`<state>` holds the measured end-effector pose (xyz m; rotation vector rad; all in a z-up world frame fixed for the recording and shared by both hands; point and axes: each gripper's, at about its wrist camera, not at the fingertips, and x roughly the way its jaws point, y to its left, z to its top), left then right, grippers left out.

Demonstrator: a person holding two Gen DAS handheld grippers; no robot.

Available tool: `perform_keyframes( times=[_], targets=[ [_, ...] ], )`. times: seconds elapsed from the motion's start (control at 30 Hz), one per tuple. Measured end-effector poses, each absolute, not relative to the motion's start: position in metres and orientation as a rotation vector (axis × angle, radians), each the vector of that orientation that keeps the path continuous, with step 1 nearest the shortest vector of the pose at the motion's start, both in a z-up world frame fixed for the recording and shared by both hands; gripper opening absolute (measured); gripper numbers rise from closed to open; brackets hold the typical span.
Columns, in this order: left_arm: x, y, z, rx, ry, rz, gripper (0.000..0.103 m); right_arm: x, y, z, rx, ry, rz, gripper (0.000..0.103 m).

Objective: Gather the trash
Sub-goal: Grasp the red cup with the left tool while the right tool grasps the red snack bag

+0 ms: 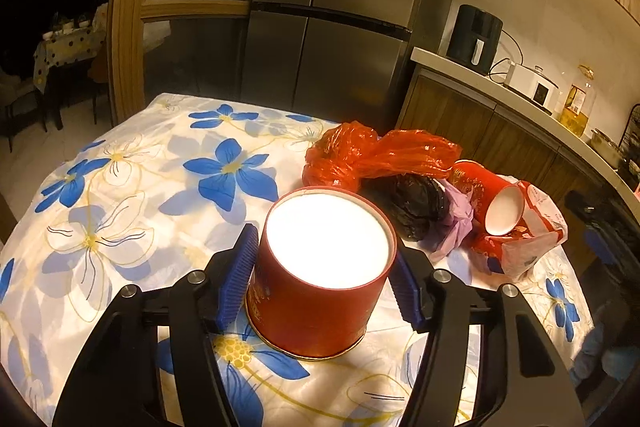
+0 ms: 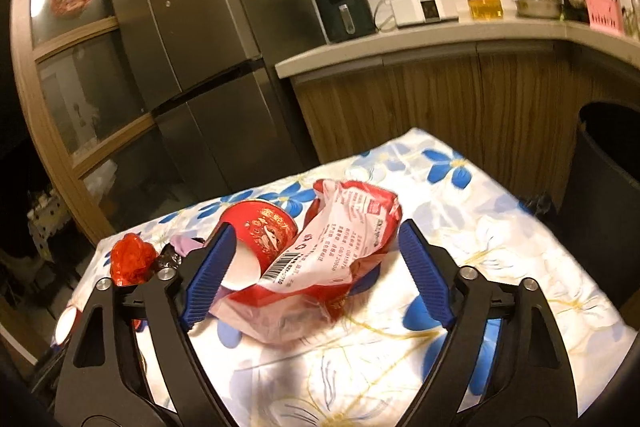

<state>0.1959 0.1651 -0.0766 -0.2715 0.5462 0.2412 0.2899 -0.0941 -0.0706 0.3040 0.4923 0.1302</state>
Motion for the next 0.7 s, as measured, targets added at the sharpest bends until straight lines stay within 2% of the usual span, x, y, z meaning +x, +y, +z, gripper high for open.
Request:
perform_keyframes(
  times=[0.2,0.3,0.37,0.47,0.7],
  targets=[
    [0.185,0.159,-0.069,-0.254,0.522,0.243,0.061,0.307,-0.087,-0.090,0.330,0.570,0.136,0.059],
    [0.182,0.156,-0.067,-0.250,0.519,0.232,0.061,0.304,-0.084,-0.094,0.314,0.570,0.145,0.043],
    [0.181,0.152,-0.064,-0.243,0.514,0.223,0.061,0.300,-0.083,-0.093,0.291,0.566,0.150,0.017],
    [0.179,0.147,-0.061,-0.237,0.504,0.209,0.061,0.294,-0.089,-0.093,0.295,0.561,0.158,0.010],
    [0.172,0.135,-0.050,-0.241,0.477,0.175,0.060,0.266,-0.112,-0.078,0.274,0.480,0.108,0.005]
  ],
)
